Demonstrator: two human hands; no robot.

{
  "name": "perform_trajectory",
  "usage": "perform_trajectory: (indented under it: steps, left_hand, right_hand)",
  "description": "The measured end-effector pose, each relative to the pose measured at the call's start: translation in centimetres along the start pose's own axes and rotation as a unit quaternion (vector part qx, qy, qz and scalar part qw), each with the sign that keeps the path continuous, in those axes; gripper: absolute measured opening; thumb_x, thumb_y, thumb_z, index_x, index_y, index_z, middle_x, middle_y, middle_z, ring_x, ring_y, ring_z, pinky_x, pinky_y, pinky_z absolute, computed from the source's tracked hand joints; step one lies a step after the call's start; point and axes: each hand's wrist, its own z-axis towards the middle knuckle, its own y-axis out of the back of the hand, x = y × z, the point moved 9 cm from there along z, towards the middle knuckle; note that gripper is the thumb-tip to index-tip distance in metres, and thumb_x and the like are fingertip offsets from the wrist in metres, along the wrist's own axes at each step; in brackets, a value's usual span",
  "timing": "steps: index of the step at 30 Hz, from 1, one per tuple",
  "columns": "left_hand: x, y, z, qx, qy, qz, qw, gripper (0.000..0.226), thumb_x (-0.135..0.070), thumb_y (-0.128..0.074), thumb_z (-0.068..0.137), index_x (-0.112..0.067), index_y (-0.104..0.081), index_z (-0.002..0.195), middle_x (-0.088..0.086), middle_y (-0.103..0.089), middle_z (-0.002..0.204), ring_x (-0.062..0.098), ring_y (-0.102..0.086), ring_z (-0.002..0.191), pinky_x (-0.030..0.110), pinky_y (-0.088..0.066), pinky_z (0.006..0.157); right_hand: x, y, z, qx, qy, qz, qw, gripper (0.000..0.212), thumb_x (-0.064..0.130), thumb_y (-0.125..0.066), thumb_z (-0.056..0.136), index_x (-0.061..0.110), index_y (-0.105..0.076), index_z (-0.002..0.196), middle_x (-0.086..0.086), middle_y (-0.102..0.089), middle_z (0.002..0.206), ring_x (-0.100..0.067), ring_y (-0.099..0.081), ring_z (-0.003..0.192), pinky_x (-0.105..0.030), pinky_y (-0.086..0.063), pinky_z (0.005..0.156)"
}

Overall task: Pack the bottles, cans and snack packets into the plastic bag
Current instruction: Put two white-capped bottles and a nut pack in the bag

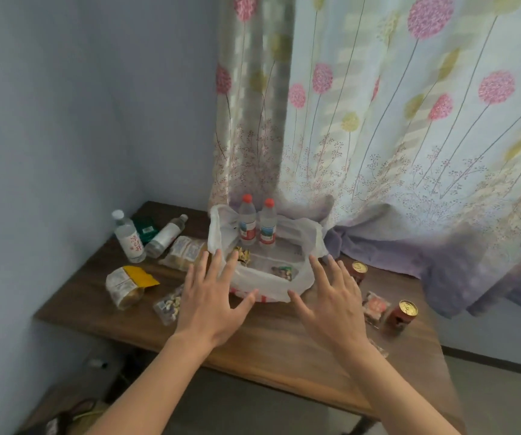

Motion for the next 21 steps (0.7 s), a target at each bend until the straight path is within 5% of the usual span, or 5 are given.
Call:
perform_trajectory:
  steps: [21]
  left_hand:
    - [25.3, 8.1, -1.6, -0.061, 0.131, 0.018, 0.989, 0.091, -0.084, -0.017, 0.088, -0.035, -0.005, 0.164, 0.002, -0.013, 0.172, 0.025, -0.009, 0.159, 0.046, -0.01, 0.126]
  right_hand:
    - [25.0, -7.6, 5.8, 0.047, 0.097, 0.072, 0.992, 0.08, 0.073, -0.039, 0.094, 0.035, -0.02, 0.162, -0.001, -0.029, 0.167, -0.025, -0.025, 0.154, -0.047, -0.026, 0.124]
